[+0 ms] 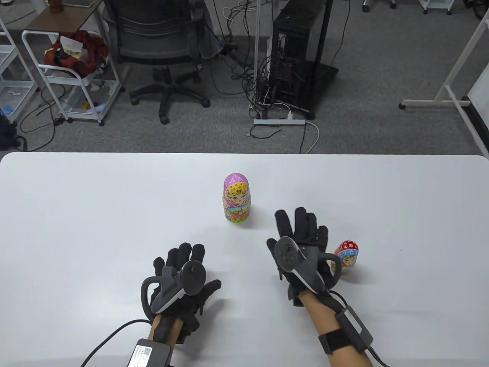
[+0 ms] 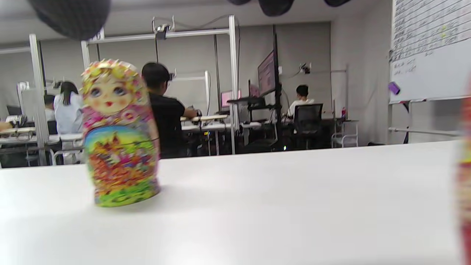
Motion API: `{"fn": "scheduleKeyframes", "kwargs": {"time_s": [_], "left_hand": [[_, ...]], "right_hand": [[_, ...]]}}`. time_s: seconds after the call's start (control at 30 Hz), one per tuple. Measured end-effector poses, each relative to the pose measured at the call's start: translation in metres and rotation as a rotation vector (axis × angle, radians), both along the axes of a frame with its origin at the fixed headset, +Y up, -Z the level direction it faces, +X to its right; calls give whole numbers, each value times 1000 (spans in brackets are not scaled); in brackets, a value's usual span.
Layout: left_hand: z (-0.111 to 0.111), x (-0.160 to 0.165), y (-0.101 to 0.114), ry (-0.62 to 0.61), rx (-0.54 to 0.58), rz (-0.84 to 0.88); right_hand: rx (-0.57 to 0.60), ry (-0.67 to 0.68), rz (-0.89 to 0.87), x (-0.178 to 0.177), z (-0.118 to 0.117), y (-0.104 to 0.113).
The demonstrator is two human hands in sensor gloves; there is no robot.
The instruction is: Nest individual Russian dolls into a nested set
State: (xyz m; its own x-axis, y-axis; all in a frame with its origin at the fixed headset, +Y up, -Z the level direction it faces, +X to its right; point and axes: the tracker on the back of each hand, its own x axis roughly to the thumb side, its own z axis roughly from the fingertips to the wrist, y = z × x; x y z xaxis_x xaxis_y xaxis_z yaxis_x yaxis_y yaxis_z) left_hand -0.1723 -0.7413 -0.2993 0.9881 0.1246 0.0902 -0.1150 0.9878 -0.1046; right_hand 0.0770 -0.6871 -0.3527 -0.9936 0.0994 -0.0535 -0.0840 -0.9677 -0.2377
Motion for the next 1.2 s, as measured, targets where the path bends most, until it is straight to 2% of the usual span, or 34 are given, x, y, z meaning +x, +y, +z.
{"fn": "scheduleKeyframes", "kwargs": {"time_s": [0.17, 0.23, 0.4, 0.57, 0.67, 0.87, 0.93, 1.03, 1.13, 1.2], "left_hand": [[-2, 4, 5, -22, 17, -28], [-2, 5, 6, -27, 17, -40], [-6, 6, 5, -23, 1, -25], [-5, 5, 5, -22, -2, -15], [-2, 4, 8, -23, 9, 4], [-1, 6, 14, -35, 42, -16], [-1, 6, 14, -35, 47, -18], [1, 5, 13, -32, 46, 11], [2, 5, 13, -22, 53, 37], [3, 7, 14, -17, 76, 71]], "right_hand": [[-171, -176, 68, -51, -58, 13], [-209, -210, 36, -63, -78, 14], [-301, -197, -123, -80, -105, 12], [-433, -173, -207, -77, -118, -9], [-354, -171, -271, -74, -116, -14], [-337, -140, -278, -71, -117, -9], [-291, -132, -323, -65, -111, -8], [-226, -46, -442, -53, -96, -2], [-119, 78, -531, -42, -70, 8], [-113, 182, -578, -33, -46, 13]]}}
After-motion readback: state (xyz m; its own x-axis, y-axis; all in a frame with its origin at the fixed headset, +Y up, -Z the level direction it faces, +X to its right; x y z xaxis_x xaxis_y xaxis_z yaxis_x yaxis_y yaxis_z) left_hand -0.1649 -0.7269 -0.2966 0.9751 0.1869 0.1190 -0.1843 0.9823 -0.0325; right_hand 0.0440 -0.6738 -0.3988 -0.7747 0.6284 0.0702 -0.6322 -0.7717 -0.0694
